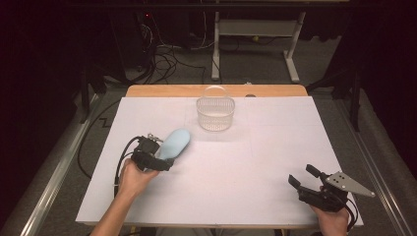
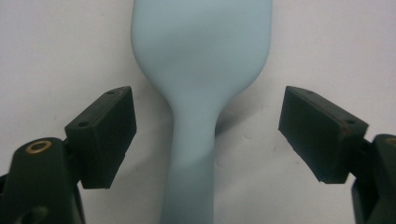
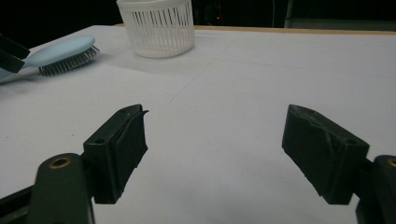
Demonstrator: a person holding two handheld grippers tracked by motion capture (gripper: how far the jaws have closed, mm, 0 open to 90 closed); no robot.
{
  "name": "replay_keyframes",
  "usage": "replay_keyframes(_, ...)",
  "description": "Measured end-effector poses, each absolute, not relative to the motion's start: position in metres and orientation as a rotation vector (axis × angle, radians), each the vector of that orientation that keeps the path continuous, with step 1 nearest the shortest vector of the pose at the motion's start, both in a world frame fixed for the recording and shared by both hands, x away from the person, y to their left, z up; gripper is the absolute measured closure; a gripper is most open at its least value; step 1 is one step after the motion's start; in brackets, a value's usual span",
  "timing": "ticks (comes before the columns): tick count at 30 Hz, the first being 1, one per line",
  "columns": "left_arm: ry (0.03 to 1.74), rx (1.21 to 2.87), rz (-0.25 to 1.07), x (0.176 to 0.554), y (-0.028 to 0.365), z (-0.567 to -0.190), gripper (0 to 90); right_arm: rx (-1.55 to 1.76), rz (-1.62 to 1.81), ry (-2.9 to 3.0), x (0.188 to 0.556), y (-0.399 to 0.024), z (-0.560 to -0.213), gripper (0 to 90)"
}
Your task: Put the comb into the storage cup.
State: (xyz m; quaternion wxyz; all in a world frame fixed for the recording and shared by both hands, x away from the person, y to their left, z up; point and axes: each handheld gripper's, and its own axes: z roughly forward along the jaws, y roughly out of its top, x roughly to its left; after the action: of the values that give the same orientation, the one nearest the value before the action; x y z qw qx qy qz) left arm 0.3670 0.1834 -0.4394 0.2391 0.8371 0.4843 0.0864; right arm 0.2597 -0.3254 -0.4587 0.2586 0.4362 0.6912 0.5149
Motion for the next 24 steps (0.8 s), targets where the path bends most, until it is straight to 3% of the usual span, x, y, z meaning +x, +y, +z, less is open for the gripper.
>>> replay_keyframes(5,1.334,2.310,0.247,0.3693,0.1806,-0.4424,21.3,1.181,1.393,1.876,0.2600,-0.3254,-0.4589,22.3)
replay_keyframes(24,1.340,2.364,0.243,0.3737,0.1787,-0.4484,49.0,1.177,1.387,1.881,0.2600,-0.3251,-0.4590,22.3)
